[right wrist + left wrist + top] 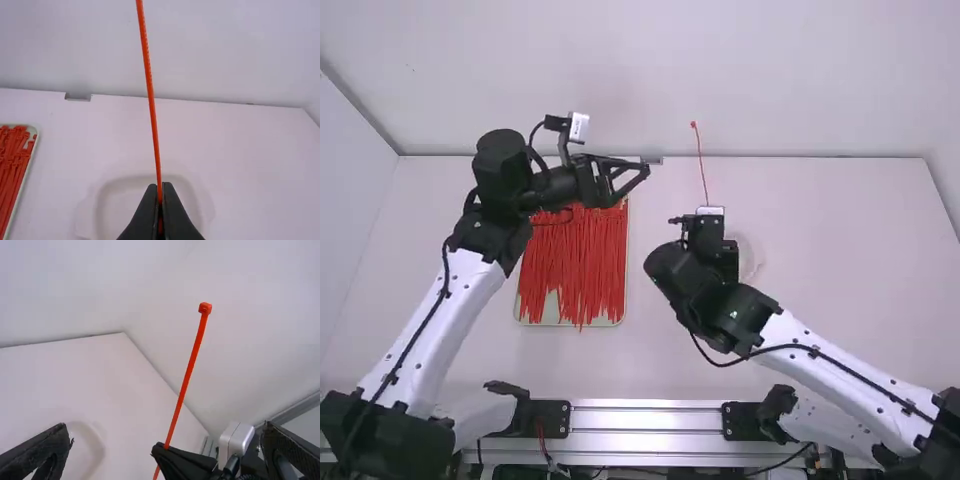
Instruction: Fasten the cable tie
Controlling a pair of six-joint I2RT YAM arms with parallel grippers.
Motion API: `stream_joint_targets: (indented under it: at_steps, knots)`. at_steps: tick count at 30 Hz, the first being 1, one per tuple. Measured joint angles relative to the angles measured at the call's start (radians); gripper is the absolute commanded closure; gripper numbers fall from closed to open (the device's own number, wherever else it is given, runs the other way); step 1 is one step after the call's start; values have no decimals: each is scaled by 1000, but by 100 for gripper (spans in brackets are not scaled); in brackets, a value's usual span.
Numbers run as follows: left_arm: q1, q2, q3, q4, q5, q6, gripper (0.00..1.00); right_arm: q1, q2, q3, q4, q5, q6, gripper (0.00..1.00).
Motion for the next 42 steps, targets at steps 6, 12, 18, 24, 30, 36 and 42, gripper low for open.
stream_joint_targets:
  at_steps: [6, 12, 18, 24, 30, 36, 42]
  knots:
    - [-44, 0, 0, 22, -20, 0, 1, 0, 0, 0, 0, 7, 0, 100]
    - [-61, 0, 0, 35, -26, 0, 1, 10, 0, 0, -2, -2, 0, 100]
    - [-62, 0, 0, 48, -31, 0, 1, 48, 0, 0, 15, -8, 0, 100]
    - [-64, 0, 0, 48, -48, 0, 1, 61, 1, 0, 39, -12, -3, 100]
    - [-64, 0, 0, 48, -60, 0, 1, 60, 77, 1, 197, -9, -72, 100]
    - [-64, 0, 0, 47, -63, 0, 1, 61, 136, 1, 257, -8, -118, 100]
    - [-64, 0, 0, 47, -98, 1, 1, 60, 137, 1, 261, 10, -132, 100]
